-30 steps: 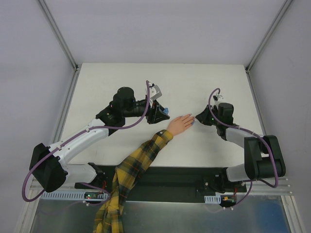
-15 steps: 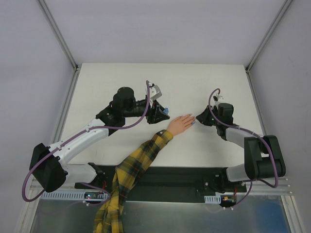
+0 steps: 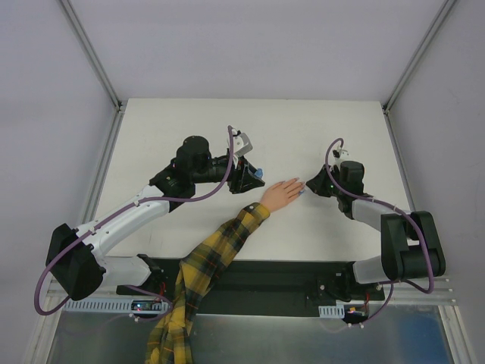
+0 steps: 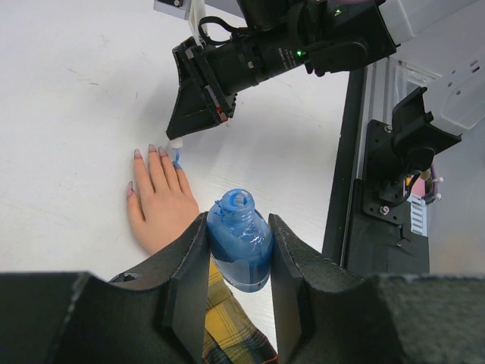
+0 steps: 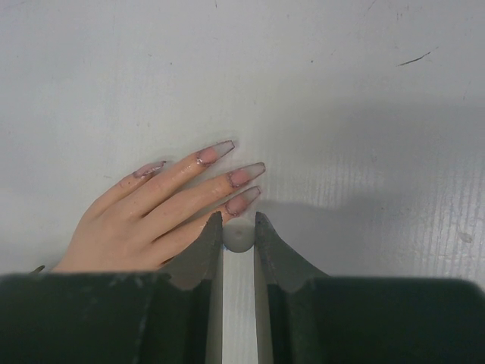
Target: Paint the nails
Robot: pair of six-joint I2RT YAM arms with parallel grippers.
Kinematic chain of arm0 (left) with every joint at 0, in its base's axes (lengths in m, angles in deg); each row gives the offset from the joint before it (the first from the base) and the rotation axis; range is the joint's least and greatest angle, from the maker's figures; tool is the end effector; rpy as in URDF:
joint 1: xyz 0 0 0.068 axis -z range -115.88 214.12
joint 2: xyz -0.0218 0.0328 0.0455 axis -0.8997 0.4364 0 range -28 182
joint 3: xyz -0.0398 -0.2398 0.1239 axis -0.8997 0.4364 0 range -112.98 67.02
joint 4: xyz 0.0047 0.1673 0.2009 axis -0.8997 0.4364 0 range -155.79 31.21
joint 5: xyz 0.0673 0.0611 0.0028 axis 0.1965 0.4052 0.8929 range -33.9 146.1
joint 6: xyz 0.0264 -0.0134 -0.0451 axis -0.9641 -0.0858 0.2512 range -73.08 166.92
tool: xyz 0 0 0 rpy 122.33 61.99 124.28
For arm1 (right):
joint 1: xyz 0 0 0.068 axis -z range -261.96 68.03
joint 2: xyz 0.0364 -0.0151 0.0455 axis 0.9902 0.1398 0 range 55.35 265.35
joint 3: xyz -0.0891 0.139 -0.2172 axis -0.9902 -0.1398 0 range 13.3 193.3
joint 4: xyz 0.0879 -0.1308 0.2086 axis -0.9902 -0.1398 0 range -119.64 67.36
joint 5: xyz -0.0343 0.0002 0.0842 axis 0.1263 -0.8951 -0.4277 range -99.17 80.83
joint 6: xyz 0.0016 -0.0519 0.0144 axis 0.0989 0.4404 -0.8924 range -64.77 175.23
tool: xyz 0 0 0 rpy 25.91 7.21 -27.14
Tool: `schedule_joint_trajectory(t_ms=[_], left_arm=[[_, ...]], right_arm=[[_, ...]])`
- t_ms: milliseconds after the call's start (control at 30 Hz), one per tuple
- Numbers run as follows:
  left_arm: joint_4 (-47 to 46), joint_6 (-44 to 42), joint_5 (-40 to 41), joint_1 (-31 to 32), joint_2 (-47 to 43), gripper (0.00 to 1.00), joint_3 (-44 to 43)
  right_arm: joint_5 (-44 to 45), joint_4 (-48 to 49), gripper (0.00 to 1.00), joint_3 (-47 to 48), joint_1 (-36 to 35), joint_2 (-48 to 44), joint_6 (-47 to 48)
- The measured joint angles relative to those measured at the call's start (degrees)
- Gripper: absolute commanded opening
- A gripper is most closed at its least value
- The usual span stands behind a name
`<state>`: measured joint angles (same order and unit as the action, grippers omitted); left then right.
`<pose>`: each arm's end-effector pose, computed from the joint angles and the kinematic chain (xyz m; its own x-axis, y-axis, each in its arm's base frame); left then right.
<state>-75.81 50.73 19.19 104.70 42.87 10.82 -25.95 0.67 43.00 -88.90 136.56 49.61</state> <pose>0.2047 -0.2035 0.3506 -0.1262 0.0381 -0.9913 0.9685 0.2210 -0.1148 0.2710 0.0433 0.1689 -0.5031 0.0332 -0.8636 -0.3204 0.9209 0.2221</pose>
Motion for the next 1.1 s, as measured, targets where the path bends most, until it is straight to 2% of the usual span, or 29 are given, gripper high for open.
schedule_joint_trajectory(t_ms=[1100], left_arm=[[0.0,-0.02,0.0,0.0,0.0,0.0,0.0]], right_arm=[[-1.81,0.07,0.01,-0.15,0.0,-1.18,0.09]])
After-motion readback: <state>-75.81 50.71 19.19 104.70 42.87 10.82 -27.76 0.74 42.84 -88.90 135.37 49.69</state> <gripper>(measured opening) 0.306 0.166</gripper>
